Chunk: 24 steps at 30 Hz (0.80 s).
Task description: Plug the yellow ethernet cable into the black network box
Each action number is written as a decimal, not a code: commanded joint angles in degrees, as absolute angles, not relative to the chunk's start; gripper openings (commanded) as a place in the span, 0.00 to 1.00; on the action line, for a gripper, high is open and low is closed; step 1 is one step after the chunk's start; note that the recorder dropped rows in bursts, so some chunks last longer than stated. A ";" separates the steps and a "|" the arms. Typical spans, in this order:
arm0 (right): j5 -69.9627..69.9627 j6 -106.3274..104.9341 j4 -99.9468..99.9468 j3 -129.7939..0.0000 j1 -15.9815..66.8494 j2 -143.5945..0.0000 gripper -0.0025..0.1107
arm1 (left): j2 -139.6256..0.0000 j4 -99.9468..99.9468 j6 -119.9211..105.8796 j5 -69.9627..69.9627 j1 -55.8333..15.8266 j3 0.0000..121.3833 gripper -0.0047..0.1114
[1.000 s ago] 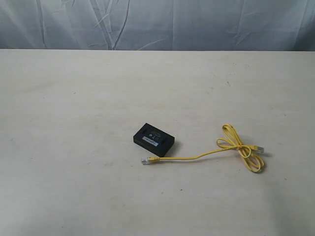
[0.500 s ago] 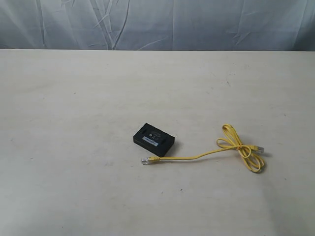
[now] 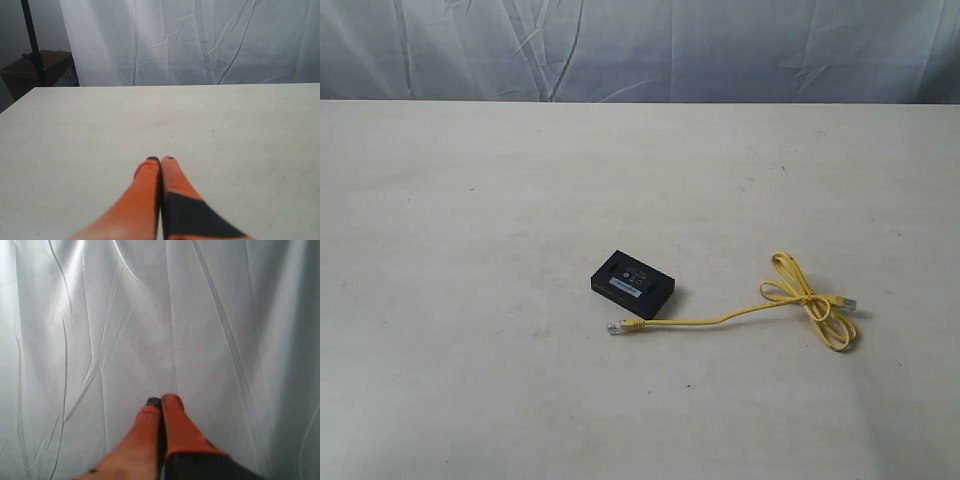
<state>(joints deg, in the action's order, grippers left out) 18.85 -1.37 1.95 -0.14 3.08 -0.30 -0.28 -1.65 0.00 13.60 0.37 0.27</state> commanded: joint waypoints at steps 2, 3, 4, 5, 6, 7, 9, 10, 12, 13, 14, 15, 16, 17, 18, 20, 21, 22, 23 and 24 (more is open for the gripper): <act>18.24 -1.36 2.01 -1.19 2.81 0.00 0.02 | 0.00 -1.80 0.00 13.71 -0.22 0.00 0.04; 16.62 -1.36 2.01 -2.31 2.81 0.00 0.02 | 0.00 -1.80 0.00 13.71 -0.22 0.00 0.04; 14.84 -1.36 2.01 -3.30 2.81 0.00 0.02 | 0.00 -1.80 0.00 13.71 -0.22 0.00 0.04; 13.34 -1.36 2.01 -4.56 2.81 0.00 0.02 | 0.00 -1.80 0.00 13.71 -0.22 0.00 0.04; 12.08 -1.36 2.01 -5.82 2.81 0.00 0.02 | 0.00 -1.80 0.00 13.71 -0.22 0.00 0.04; 11.12 -1.36 2.01 -6.76 2.81 0.00 0.02 | 0.00 -1.80 0.00 13.71 -0.22 0.00 0.04; 8.44 -1.36 2.01 -9.14 2.81 -0.97 0.02 | 0.00 -1.80 0.00 13.71 -0.22 0.00 0.04; 7.66 -1.36 2.01 -9.94 2.81 -1.69 0.02 | 0.00 -1.80 0.00 13.71 -0.22 0.00 0.04; 6.12 -1.36 2.01 -11.63 2.81 -3.85 0.02 | 0.00 -1.80 0.00 13.71 -0.22 0.00 0.04; 5.51 -1.14 2.01 -12.39 2.81 -5.08 0.02 | 0.00 -1.80 0.00 13.71 -0.22 0.00 0.04; 4.88 0.00 2.01 -13.12 2.81 -6.42 0.02 | 0.00 -1.80 0.00 13.71 -0.22 0.00 0.04; 4.33 1.58 2.01 -13.91 2.81 -7.57 0.02 | 0.00 -1.80 0.00 13.71 -0.22 0.00 0.04; 3.58 3.11 2.01 -14.78 2.81 -9.12 0.02 | 0.00 -1.80 0.00 13.71 -0.22 0.00 0.04; 2.29 3.67 2.01 -15.84 2.81 -10.76 0.02 | 0.00 -1.80 0.00 13.71 -0.22 0.00 0.04; 1.14 3.67 2.01 -16.76 2.81 -12.49 0.02 | 0.00 -1.80 0.00 13.71 -0.22 0.00 0.04; -0.89 3.67 2.01 -19.14 2.81 -16.25 0.02 | 0.00 -1.80 0.00 13.71 -0.22 0.00 0.04; -1.27 3.67 2.01 -20.08 2.81 -17.87 0.02 | 0.00 -1.80 0.00 13.71 -0.22 0.00 0.04; -1.67 3.67 2.01 -21.28 2.81 -19.51 0.02 | 0.00 -1.80 0.00 13.71 -0.22 0.00 0.04; -2.50 3.67 2.01 -22.52 2.81 -22.07 0.02 | 0.00 -1.80 0.00 13.71 -0.22 0.00 0.04; -3.33 3.67 2.01 -23.81 2.81 -23.73 0.02 | 0.00 -1.80 0.00 13.71 -0.22 0.00 0.04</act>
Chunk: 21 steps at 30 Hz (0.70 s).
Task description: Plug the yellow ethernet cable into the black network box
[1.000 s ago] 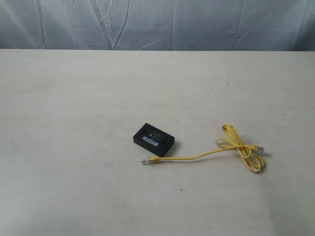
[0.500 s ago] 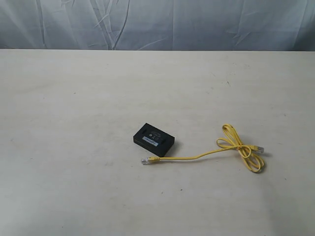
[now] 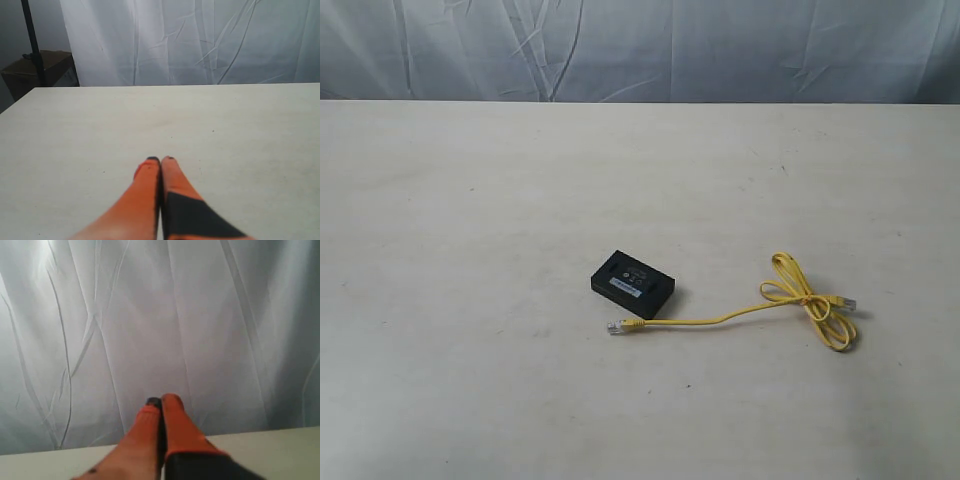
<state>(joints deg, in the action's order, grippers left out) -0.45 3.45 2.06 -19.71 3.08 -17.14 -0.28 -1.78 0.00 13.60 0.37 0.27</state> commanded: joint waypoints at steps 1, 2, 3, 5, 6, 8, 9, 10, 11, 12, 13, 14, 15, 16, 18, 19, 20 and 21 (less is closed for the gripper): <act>-4.36 3.67 2.01 -24.99 2.81 -25.83 0.02 | 0.00 -1.80 0.00 13.71 -0.22 0.00 0.04; -5.65 3.67 2.01 -26.10 2.81 -27.84 0.02 | 0.00 -1.80 0.00 13.71 -0.22 0.00 0.04; -7.28 3.67 2.01 -26.92 2.81 -29.78 0.02 | 0.00 -1.80 0.00 13.71 -0.22 0.00 0.04; -11.00 3.67 3.02 -28.89 2.81 -33.47 0.02 | 0.00 -1.80 0.00 13.71 -0.22 0.00 0.04; -12.24 3.67 3.14 -29.56 2.81 -34.82 0.02 | 0.00 -1.80 0.00 13.71 -0.22 0.00 0.04; -15.47 3.56 3.14 -31.20 2.81 -37.89 0.02 | 0.00 -1.80 0.00 13.71 -0.22 0.00 0.04; -16.56 3.55 3.14 -31.99 2.81 -38.96 0.02 | 0.00 -1.80 0.00 13.71 -0.22 0.00 0.04; -17.70 3.43 3.14 -32.73 2.81 -40.23 0.02 | 0.00 -1.80 0.00 13.71 -0.22 0.00 0.04; -18.53 3.33 3.14 -33.43 2.81 -41.59 0.02 | 0.00 -1.80 0.00 13.71 -0.22 0.00 0.04; -19.30 3.05 3.14 -33.94 2.81 -42.80 0.02 | 0.00 -1.80 0.00 13.71 -0.22 0.00 0.04; -20.17 2.90 3.14 -34.58 2.81 -43.99 0.02 | 0.00 -1.80 0.00 13.71 -0.22 0.00 0.04; -20.61 2.44 3.14 -35.18 2.81 -45.09 0.02 | 0.00 -1.80 0.00 13.71 -0.22 0.00 0.04; -20.72 1.85 3.14 -35.54 2.81 -45.90 0.02 | 0.00 -1.80 0.00 13.71 -0.22 0.00 0.04; -20.72 1.73 3.14 -35.83 2.81 -46.78 0.02 | 0.00 -1.80 0.00 13.71 -0.22 0.00 0.04; -19.32 1.73 3.14 -35.92 2.81 -47.96 0.02 | 0.00 -1.80 0.00 13.71 -0.22 0.00 0.04; -18.94 1.73 3.14 -35.92 2.81 -48.29 0.02 | 0.00 -1.80 0.00 13.71 -0.22 0.00 0.04; -18.34 1.73 3.14 -35.92 2.81 -48.53 0.02 | 0.00 -1.80 0.00 13.71 -0.22 0.00 0.04; -17.99 1.73 3.47 -35.92 2.81 -48.78 0.02 | 0.00 -1.80 0.00 13.71 -0.22 0.00 0.04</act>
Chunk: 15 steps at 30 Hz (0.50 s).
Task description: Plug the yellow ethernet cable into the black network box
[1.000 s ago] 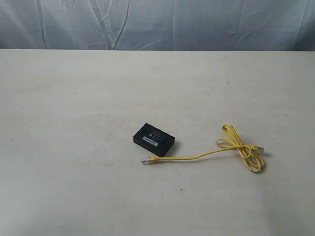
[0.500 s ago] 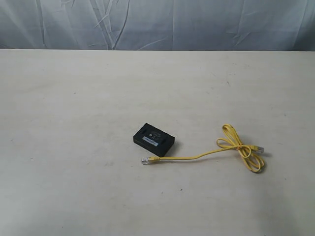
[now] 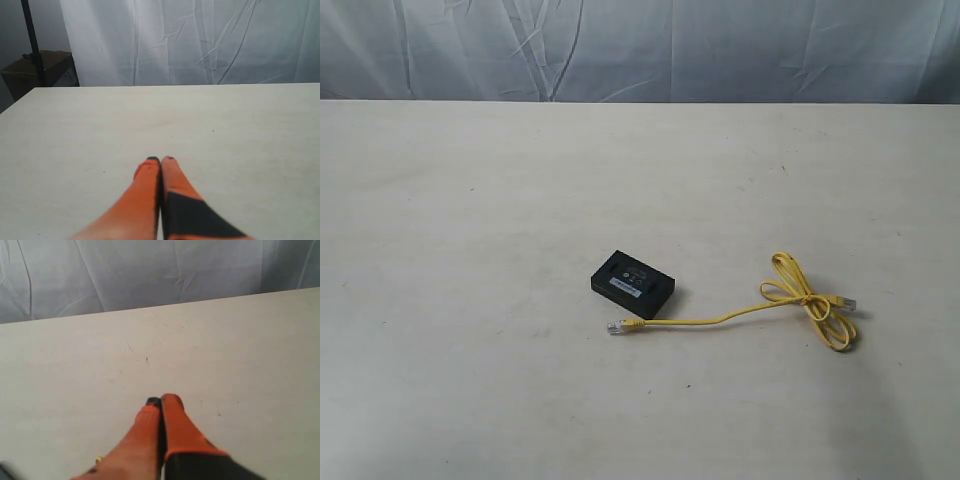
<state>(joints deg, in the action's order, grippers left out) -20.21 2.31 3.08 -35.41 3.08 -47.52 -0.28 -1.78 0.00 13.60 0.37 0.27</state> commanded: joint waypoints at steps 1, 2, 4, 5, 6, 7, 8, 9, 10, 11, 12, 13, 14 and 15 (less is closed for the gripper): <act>-17.78 1.89 4.22 -35.92 2.81 -48.92 0.02 | 0.00 -1.80 0.00 13.71 -0.22 0.00 0.04; -17.78 1.99 5.08 -35.92 2.81 -48.92 0.02 | 0.00 -1.80 0.00 13.71 -0.22 0.00 0.04; -17.88 1.86 6.68 -35.92 2.81 -48.92 0.02 | 0.00 -1.80 0.00 13.71 -0.22 0.00 0.04; -17.88 1.61 6.68 -35.92 2.81 -48.92 0.02 | 0.00 -1.80 0.00 13.71 -0.22 0.00 0.04; -18.01 0.91 6.68 -35.92 2.81 -48.92 0.02 | 0.00 -1.80 0.00 13.71 -0.22 0.00 0.04; -18.29 0.42 6.68 -35.92 2.81 -48.92 0.02 | 0.00 -1.80 0.00 13.71 -0.22 0.00 0.04; -18.56 -0.51 6.68 -35.92 3.04 -49.06 0.02 | 0.00 -1.80 0.00 13.71 -0.22 0.00 0.04; -19.23 -0.73 6.68 -36.26 3.47 -49.52 0.02 | 0.00 -1.80 0.00 13.71 -0.22 0.00 0.04; -22.43 -2.10 6.56 -37.84 4.31 -50.89 0.02 | 0.00 -1.80 0.00 13.71 -0.22 0.00 0.04; -25.29 -2.75 6.56 -39.01 4.99 -51.96 0.02 | 0.00 -1.80 0.00 13.71 -0.22 0.00 0.04; -29.72 -3.52 6.45 -41.37 6.40 -54.46 0.02 | 0.00 -1.80 0.00 13.71 -0.22 0.00 0.04; -31.91 -3.52 6.27 -42.60 7.15 -55.85 0.02 | 0.00 -1.80 0.00 13.71 -0.22 0.00 0.04; -35.86 -3.95 5.84 -44.49 8.83 -58.46 0.02 | 0.00 -1.80 0.00 13.71 -0.22 0.00 0.04; -36.95 -4.71 5.84 -45.03 9.69 -59.51 0.02 | 0.00 -1.80 0.00 13.71 -0.22 0.00 0.04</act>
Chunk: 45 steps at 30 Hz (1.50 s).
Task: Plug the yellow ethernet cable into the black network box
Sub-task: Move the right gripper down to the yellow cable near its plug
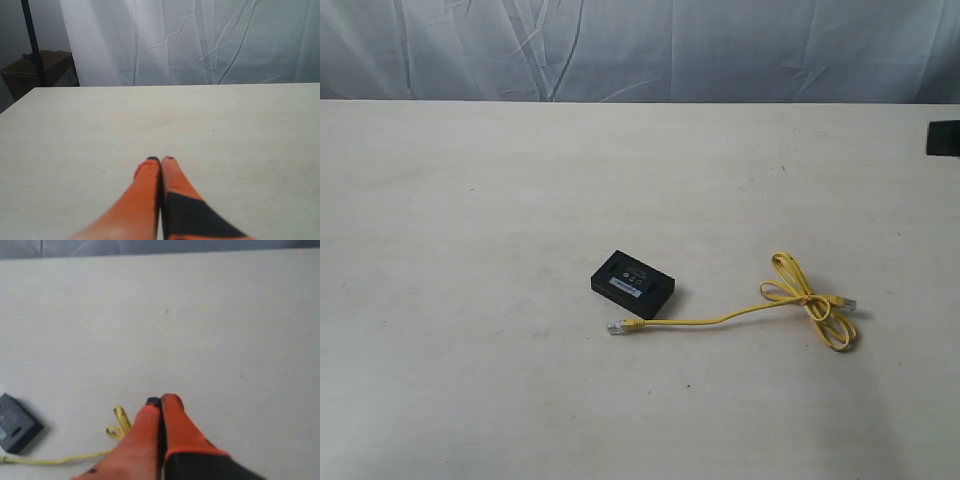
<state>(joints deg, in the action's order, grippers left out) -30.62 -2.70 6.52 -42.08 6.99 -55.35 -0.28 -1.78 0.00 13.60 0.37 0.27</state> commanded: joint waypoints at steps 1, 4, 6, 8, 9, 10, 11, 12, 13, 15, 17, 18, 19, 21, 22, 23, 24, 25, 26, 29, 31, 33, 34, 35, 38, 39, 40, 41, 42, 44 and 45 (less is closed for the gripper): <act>-38.37 -5.30 5.84 -45.80 11.32 -61.86 0.02 | 0.00 -1.80 0.00 13.71 -0.22 0.00 0.04; -40.58 -10.50 5.84 -47.09 18.01 -68.32 0.02 | 0.00 -1.80 0.00 13.71 -0.22 0.00 0.04; -40.80 -13.81 5.84 -48.26 21.95 -72.09 0.02 | 0.00 -1.80 0.00 13.71 -0.22 0.00 0.04; -40.80 -15.71 5.84 -50.18 24.99 -76.09 0.02 | 0.00 -1.80 0.00 13.71 -0.22 0.00 0.04; -40.80 -15.98 5.84 -50.88 25.63 -77.13 0.02 | 0.00 -1.80 0.00 13.71 -0.22 0.00 0.04; -40.80 -15.95 5.95 -51.56 26.37 -78.20 0.02 | 0.00 -1.80 0.00 13.71 -0.22 0.00 0.04; -40.56 -17.17 6.07 -52.50 26.98 -79.80 0.02 | 0.00 -1.80 0.00 13.71 -0.22 0.00 0.04; -40.43 -18.94 6.27 -53.24 27.66 -81.36 0.02 | 0.00 -1.80 0.00 13.71 -0.22 0.00 0.04; -39.77 -23.60 7.68 -53.79 28.56 -83.36 0.02 | 0.00 -1.80 0.00 13.71 -0.22 0.00 0.04; -38.55 -28.29 10.35 -53.94 29.14 -85.60 0.02 | 0.00 -1.80 0.00 13.71 -0.22 0.00 0.04; -37.05 -33.02 13.25 -54.06 29.65 -88.01 0.02 | 0.00 -1.80 0.00 13.71 -0.22 0.00 0.04; -36.51 -35.49 14.53 -54.06 29.78 -89.21 0.02 | 0.00 -1.80 0.00 13.71 -0.22 0.00 0.04; -36.29 -38.18 15.99 -54.06 30.07 -90.38 0.02 | 0.00 -1.80 0.00 13.71 -0.22 0.00 0.04; -36.29 -42.43 17.94 -54.06 30.59 -92.35 0.02 | 0.00 -1.80 0.00 13.71 -0.22 0.00 0.04; -36.14 -44.26 19.09 -54.06 30.78 -93.40 0.02 | 0.00 -1.80 0.00 13.71 -0.22 0.00 0.04; -36.14 -45.60 20.08 -54.06 30.78 -94.14 0.02 | 0.00 -1.80 0.00 13.71 -0.22 0.00 0.04; -36.04 -47.33 21.26 -54.06 30.78 -95.07 0.02 | 0.00 -1.80 0.00 13.71 -0.22 0.00 0.04; -35.87 -48.90 22.43 -54.06 30.78 -95.89 0.02 | 0.00 -1.80 0.00 13.71 -0.22 0.00 0.04; -35.61 -50.21 23.30 -54.06 30.78 -96.65 0.02 | 0.00 -1.80 0.00 13.71 -0.22 0.00 0.04; -35.22 -54.30 26.55 -54.06 30.78 -98.39 0.02 | 0.00 -1.80 0.00 13.71 -0.22 0.00 0.04; -35.22 -58.22 29.22 -54.06 31.00 -99.11 0.02 | 0.00 -1.80 0.00 13.71 -0.22 0.00 0.04; -35.22 -61.41 31.39 -54.06 31.59 -99.68 0.02 | 0.00 -1.80 0.00 13.71 -0.22 0.00 0.04; -35.22 -62.93 31.82 -54.06 32.07 -99.92 0.02 | 0.00 -1.80 0.00 13.71 -0.22 0.00 0.04; -35.22 -63.97 31.82 -54.06 32.77 -100.18 0.02 | 0.00 -1.80 0.00 13.71 -0.22 0.00 0.04; -34.99 -66.14 31.59 -54.06 34.24 -100.28 0.02 | 0.00 -1.80 0.00 13.71 -0.22 0.00 0.04; -34.90 -66.71 31.59 -54.06 34.48 -100.28 0.02 | 0.00 -1.80 0.00 13.71 -0.22 0.00 0.04; -34.31 -67.54 31.59 -54.06 34.93 -100.28 0.02 | 0.00 -1.80 0.00 13.71 -0.22 0.00 0.04; -33.54 -67.55 31.59 -54.06 35.32 -100.28 0.02 | 0.00 -1.80 0.00 13.71 -0.22 0.00 0.04; -32.81 -67.64 31.32 -54.06 35.47 -100.28 0.02 | 0.00 -1.80 0.00 13.71 -0.22 0.00 0.04; -31.95 -67.64 31.43 -54.06 35.47 -100.41 0.02 | 0.00 -1.80 0.00 13.71 -0.22 0.00 0.04; -31.56 -67.64 31.00 -54.06 35.47 -100.56 0.02 | 0.00 -1.80 0.00 13.71 -0.22 0.00 0.04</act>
<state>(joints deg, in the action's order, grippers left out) -33.02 -66.85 31.43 -53.87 35.33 -100.30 -0.28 -1.78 0.00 13.60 0.37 0.27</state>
